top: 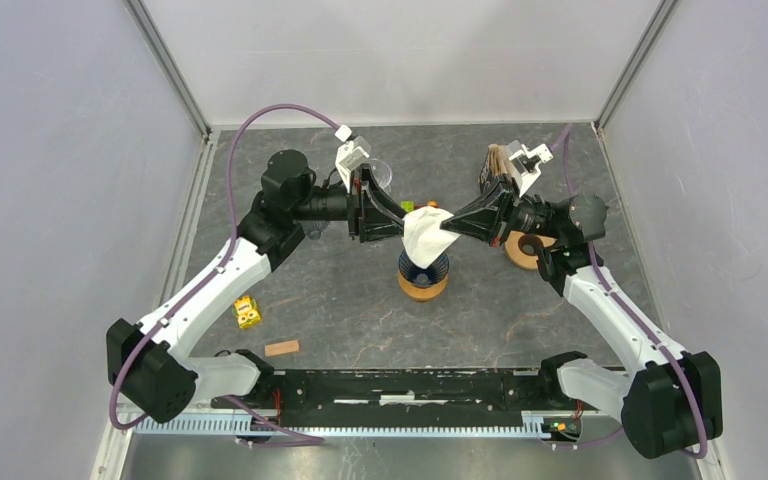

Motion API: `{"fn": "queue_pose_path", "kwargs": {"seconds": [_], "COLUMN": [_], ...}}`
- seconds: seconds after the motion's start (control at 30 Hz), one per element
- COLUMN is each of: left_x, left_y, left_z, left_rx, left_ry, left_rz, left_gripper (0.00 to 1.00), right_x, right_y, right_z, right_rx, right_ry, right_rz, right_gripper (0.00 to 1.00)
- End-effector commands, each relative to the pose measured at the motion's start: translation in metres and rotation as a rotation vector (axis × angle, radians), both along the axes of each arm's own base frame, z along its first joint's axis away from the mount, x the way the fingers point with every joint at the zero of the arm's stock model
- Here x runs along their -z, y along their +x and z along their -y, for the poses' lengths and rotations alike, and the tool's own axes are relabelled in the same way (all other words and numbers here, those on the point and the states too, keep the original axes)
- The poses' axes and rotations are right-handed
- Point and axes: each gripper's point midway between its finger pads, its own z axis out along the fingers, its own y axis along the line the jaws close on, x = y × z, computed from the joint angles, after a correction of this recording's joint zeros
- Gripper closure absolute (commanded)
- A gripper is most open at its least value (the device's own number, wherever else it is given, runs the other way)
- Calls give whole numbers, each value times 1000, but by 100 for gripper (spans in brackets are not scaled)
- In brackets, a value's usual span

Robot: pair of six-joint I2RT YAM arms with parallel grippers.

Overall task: Place the coffee filter in the dripper
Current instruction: Place the coffee filter in the coffee dripper.

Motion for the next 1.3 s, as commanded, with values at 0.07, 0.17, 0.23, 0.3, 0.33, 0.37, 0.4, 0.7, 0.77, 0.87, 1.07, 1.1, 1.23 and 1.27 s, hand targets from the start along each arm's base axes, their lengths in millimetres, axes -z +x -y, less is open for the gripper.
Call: {"fn": "queue_pose_path", "kwargs": {"seconds": [0.07, 0.17, 0.23, 0.3, 0.33, 0.37, 0.4, 0.7, 0.77, 0.87, 1.07, 1.1, 1.23, 1.27], "left_x": [-15, -11, -8, -7, -6, -6, -6, -10, -8, 0, 3, 0, -11, -17], "left_y": [0, -1, -1, -2, -3, -3, -4, -10, -8, 10, 48, 52, 75, 82], "left_z": [3, 3, 4, 3, 3, 3, 4, 2, 0, -6, -22, -24, -29, -32], "left_rx": [20, 24, 26, 29, 30, 32, 35, 47, 19, -109, -383, -417, -563, -615], "left_ry": [-43, -38, -35, -33, -32, -32, -32, -42, -36, 33, 155, 170, 212, 216], "left_rz": [13, 14, 15, 17, 17, 16, 16, 8, 3, -8, -69, -76, -105, -116], "left_gripper": [55, 57, 61, 63, 65, 66, 68, 98, 98, 98, 98, 98, 98, 98], "right_x": [-11, -10, -9, -9, -8, -9, -9, -3, -1, 2, -25, -31, -46, -48], "right_y": [-2, -1, 0, 1, 1, 1, 2, 9, 16, 33, 76, 80, 90, 93], "right_z": [3, 2, 2, 2, 2, 2, 2, 2, 3, 7, 28, 28, 20, 19], "right_rx": [18, 18, 19, 18, 17, 18, 19, 42, 70, 151, 393, 423, 476, 490], "right_ry": [25, 24, 24, 23, 22, 23, 24, 2, -25, -120, -360, -385, -450, -453], "right_rz": [46, 37, 30, 27, 25, 26, 24, 19, 38, 111, 298, 323, 406, 412], "right_gripper": [100, 100, 100, 100, 100, 100, 100, 80, 62, 40, 20, 18, 12, 11]}}
